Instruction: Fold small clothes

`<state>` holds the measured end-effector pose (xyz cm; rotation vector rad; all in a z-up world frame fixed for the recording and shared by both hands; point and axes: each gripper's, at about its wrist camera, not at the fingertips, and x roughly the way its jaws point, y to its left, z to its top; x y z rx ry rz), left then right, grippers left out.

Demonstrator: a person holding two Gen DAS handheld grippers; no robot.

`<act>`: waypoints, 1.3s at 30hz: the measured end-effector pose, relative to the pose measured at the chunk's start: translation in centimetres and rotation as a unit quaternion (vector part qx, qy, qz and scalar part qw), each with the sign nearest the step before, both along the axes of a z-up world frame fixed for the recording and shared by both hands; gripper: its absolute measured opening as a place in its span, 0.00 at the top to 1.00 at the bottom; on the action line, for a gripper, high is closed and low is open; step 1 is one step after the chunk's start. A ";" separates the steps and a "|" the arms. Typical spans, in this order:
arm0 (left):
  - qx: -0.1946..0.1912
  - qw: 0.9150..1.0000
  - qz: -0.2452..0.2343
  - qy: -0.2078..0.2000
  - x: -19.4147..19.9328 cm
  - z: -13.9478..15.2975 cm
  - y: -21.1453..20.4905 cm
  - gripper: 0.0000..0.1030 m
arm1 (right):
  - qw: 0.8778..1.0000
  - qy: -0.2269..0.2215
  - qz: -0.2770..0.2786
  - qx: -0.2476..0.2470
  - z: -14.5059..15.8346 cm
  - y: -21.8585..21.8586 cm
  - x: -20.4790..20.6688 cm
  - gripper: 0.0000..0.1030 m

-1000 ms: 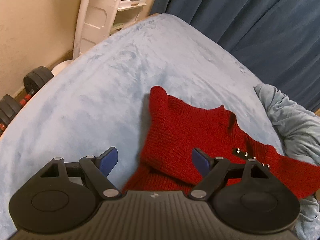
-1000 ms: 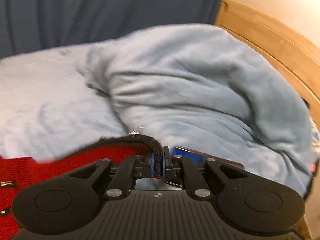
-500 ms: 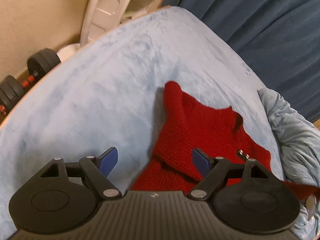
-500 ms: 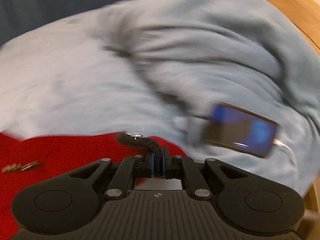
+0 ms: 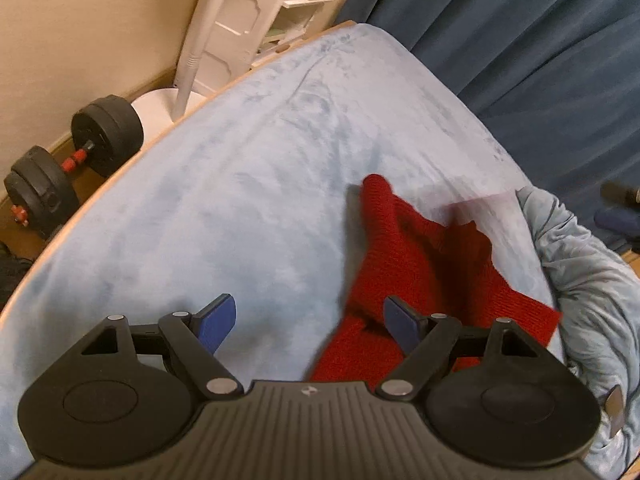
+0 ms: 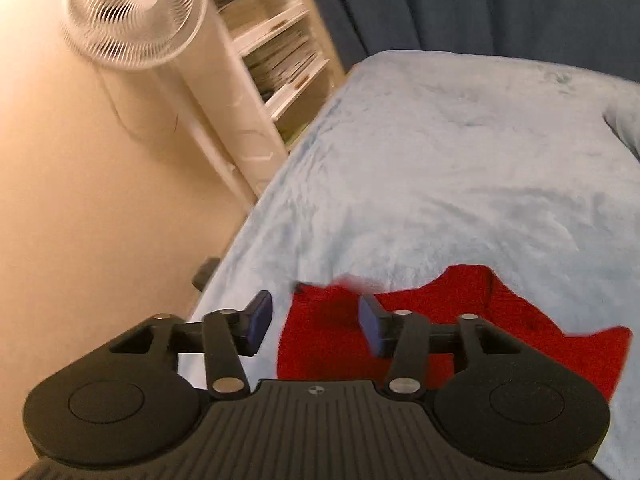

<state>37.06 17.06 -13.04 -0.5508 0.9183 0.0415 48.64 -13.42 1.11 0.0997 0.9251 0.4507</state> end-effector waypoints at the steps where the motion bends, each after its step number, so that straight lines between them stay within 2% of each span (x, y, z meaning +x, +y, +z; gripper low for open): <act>1: 0.004 1.000 -0.003 -0.001 0.1 -0.3 0.2 0.17 | 1.000 0.000 -0.012 -0.016 -0.7 -1.7 0.0 0.50; 4: -0.003 1.000 -0.007 0.001 1.0 -1.5 -0.1 0.17 | 0.991 0.025 -0.118 -0.054 -3.4 -9.7 -0.1 0.47; 6: -0.018 1.000 -0.013 0.000 1.8 -2.2 -1.1 0.17 | 0.978 0.034 -0.181 -0.095 -5.5 -14.8 -0.8 0.47; 8: -0.028 0.999 -0.024 -0.010 2.7 -2.3 -2.5 0.17 | 0.967 0.044 -0.218 -0.122 -7.8 -18.2 -2.2 0.48; 10: -0.030 0.999 -0.036 -0.026 4.3 -2.1 -3.9 0.17 | 0.960 0.055 -0.246 -0.120 -10.0 -20.8 -3.8 0.48; 14: -0.015 0.996 -0.078 -0.043 9.3 -1.2 -6.8 0.17 | 0.957 0.081 -0.266 -0.080 -14.3 -22.5 -7.6 0.48; 16: 0.005 0.994 -0.100 -0.041 12.0 -1.2 -8.7 0.17 | 0.958 0.078 -0.268 -0.067 -16.2 -22.3 -8.9 0.48; 20: 0.069 0.991 -0.113 -0.006 16.4 -2.8 -11.6 0.18 | 0.958 0.032 -0.279 -0.059 -16.5 -22.0 -9.4 0.49; 23: 0.143 0.981 -0.127 0.028 18.8 -4.7 -13.4 0.18 | 0.953 0.005 -0.299 -0.041 -16.8 -22.8 -7.2 0.48; 24: 0.151 0.979 -0.132 0.030 18.8 -5.1 -13.6 0.20 | 0.951 0.005 -0.308 -0.035 -17.3 -23.2 -5.8 0.48; 25: 0.157 0.978 -0.138 0.026 19.0 -5.3 -14.0 0.40 | 0.949 0.007 -0.315 -0.023 -17.9 -23.6 -4.4 0.48; 26: 0.167 0.975 -0.144 0.022 18.9 -5.3 -14.4 0.49 | 0.947 0.011 -0.319 -0.014 -18.1 -23.9 -3.4 0.47; 27: 0.184 0.971 -0.149 0.015 18.6 -5.2 -14.7 0.73 | 0.945 0.017 -0.327 -0.006 -18.6 -24.2 -2.1 0.47; 28: 0.175 0.971 -0.162 0.004 18.2 -4.9 -14.8 0.89 | 0.942 0.022 -0.334 0.008 -19.2 -24.5 -0.9 0.47; 29: 0.162 0.973 -0.163 -0.007 17.5 -4.3 -14.7 0.89 | 0.941 0.029 -0.336 0.018 -19.9 -24.9 -0.4 0.47; 30: 0.156 0.974 -0.162 -0.022 16.6 -3.5 -14.6 0.90 | 0.940 0.032 -0.340 0.023 -20.3 -25.2 0.3 0.54; 31: 0.145 0.975 -0.164 -0.046 15.3 -2.4 -14.4 0.90 | 0.940 0.027 -0.340 0.016 -20.1 -25.1 0.7 0.82; 34: 0.106 0.974 -0.170 -0.102 10.6 0.1 -12.9 0.90 | 0.947 -0.023 -0.321 0.025 -18.7 -24.9 -0.9 0.84; 35: 0.111 0.972 -0.175 -0.110 9.3 0.2 -12.6 0.90 | 0.951 -0.034 -0.307 0.027 -18.4 -24.8 -1.7 0.84; 37: 0.132 0.971 -0.178 -0.092 8.9 -1.1 -12.4 0.90 | 0.960 -0.051 -0.275 0.010 -18.2 -24.4 -3.2 0.84; 39: 0.148 0.974 -0.163 -0.049 10.8 -4.1 -11.5 0.89 | 0.964 -0.043 -0.261 -0.013 -18.8 -24.1 -3.1 0.83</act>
